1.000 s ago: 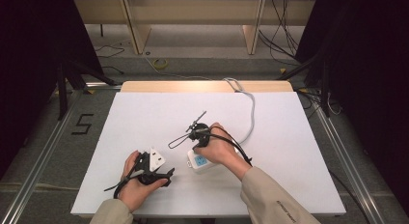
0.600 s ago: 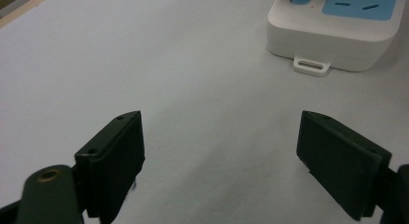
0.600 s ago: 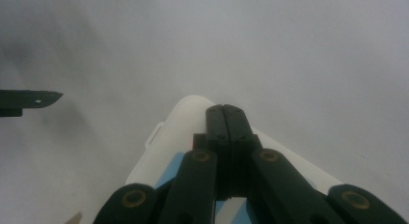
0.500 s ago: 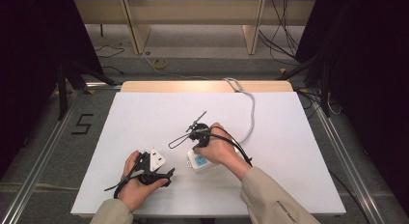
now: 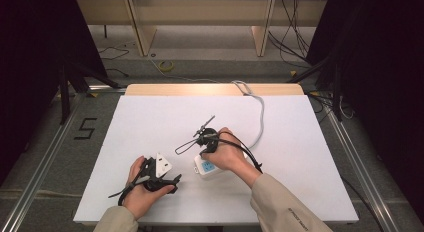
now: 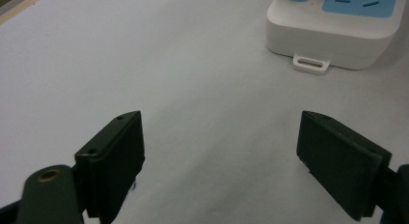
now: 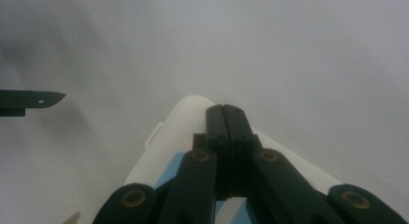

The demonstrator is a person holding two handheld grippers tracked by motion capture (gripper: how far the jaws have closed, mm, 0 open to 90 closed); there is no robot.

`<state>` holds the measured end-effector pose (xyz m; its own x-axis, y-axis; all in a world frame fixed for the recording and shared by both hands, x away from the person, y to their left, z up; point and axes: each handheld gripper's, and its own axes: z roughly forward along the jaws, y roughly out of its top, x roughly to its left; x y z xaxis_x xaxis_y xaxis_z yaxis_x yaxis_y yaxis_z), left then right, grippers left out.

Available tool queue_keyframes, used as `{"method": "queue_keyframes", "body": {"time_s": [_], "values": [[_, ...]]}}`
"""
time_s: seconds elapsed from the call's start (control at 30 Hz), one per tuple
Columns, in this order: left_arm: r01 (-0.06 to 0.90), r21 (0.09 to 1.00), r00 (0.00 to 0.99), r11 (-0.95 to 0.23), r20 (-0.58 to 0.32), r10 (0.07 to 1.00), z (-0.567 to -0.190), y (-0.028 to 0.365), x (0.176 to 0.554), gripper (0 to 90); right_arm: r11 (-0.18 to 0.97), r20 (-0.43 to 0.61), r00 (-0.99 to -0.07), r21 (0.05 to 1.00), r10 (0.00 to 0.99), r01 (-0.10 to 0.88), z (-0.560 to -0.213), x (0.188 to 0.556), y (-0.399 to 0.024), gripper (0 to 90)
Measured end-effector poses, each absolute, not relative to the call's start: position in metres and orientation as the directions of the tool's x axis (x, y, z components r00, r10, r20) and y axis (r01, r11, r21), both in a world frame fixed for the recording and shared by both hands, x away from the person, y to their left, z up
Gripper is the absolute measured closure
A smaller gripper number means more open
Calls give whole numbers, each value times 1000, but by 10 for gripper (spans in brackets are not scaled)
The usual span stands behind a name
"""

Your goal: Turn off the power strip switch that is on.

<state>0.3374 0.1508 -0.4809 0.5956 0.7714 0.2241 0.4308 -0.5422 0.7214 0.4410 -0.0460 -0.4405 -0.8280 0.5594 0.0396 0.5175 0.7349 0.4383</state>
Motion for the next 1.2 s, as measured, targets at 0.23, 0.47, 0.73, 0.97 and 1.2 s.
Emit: {"method": "queue_keyframes", "body": {"time_s": [0.23, 0.47, 0.73, 0.97, 1.2], "values": [[431, 719, 597, -545, 225, 770, -481, 151, 337, 169, 731, 46, -827, 443, 560, 520, -440, 441, -47, 900], [435, 720, 595, -541, 221, 773, -481, 151, 337, 169, 728, 45, -827, 449, 560, 518, -437, 440, -53, 900], [437, 719, 596, -541, 219, 773, -481, 151, 337, 169, 717, 50, -829, 475, 557, 510, -431, 439, -59, 900], [437, 720, 595, -540, 219, 774, -482, 151, 337, 171, 698, 69, -828, 502, 556, 511, -429, 436, -71, 872], [436, 714, 599, -548, 224, 769, -482, 150, 337, 171, 670, 74, -815, 529, 574, 520, -423, 431, -94, 811]]}}
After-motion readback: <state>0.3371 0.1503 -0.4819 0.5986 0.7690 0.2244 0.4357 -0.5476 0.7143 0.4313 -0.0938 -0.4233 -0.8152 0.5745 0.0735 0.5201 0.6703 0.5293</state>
